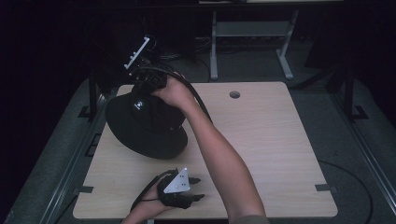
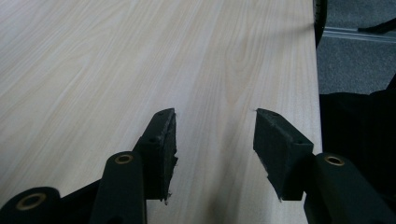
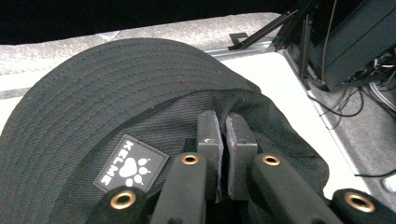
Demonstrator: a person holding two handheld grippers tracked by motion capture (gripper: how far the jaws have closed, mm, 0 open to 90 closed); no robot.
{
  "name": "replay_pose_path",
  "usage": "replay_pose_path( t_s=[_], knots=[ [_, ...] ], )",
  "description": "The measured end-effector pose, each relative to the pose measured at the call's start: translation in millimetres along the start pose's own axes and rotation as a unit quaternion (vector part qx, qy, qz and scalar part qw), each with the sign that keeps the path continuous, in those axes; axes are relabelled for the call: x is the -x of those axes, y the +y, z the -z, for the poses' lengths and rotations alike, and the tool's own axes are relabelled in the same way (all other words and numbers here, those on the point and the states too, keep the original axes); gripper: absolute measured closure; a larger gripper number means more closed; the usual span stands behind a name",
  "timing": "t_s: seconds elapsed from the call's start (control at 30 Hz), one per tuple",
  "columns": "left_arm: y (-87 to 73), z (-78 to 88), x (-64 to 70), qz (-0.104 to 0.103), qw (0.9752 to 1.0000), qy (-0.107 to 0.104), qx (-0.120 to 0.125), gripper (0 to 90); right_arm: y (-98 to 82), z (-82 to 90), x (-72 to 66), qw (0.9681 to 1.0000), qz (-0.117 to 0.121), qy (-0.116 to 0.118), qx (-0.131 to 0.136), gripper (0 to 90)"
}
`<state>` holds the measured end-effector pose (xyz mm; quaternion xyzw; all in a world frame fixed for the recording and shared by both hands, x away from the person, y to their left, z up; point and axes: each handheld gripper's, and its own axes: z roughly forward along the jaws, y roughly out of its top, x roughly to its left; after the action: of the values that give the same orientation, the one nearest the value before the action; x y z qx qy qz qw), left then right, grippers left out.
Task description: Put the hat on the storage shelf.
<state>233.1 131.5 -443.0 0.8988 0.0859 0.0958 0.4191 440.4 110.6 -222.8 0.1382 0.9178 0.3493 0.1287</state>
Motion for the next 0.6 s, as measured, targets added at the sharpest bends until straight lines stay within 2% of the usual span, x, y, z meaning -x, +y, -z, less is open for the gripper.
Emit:
replay_pose_path(
  t_s=[0.07,0.1,0.13,0.2,0.27,0.3,0.37,0.6],
  knots=[
    [0.2,-0.5,0.6,0.000,1.0000,-0.001,0.000,47.9,-0.7,2.3,-0.8,0.9998,-0.002,0.019,0.006,80.4],
    [0.2,-0.7,0.6,0.001,1.0000,-0.001,0.002,47.9,-1.4,3.3,-0.2,0.9995,-0.002,0.027,0.017,76.2],
    [0.2,-0.6,0.5,0.001,1.0000,-0.001,0.002,47.8,-2.0,6.5,0.1,0.9985,-0.013,0.037,0.037,73.8],
    [-0.1,-0.2,0.4,0.003,1.0000,-0.001,0.003,47.8,-3.4,11.1,1.7,0.9970,-0.024,0.051,0.054,70.0],
    [-0.3,-0.2,1.1,0.004,1.0000,-0.005,0.002,47.7,-5.1,14.2,2.3,0.9972,-0.022,0.048,0.054,65.9],
    [-0.3,-0.1,1.6,0.003,1.0000,-0.006,0.000,47.5,-7.3,16.2,3.2,0.9961,-0.025,0.058,0.061,61.7],
    [-0.5,-0.2,3.0,0.002,1.0000,-0.007,0.000,47.1,-10.2,21.2,3.6,0.9949,-0.041,0.061,0.070,61.3],
    [-2.1,1.0,2.8,0.009,0.9999,-0.008,0.003,46.7,-31.6,38.9,11.1,0.9914,-0.062,0.058,0.099,53.7]
  ],
)
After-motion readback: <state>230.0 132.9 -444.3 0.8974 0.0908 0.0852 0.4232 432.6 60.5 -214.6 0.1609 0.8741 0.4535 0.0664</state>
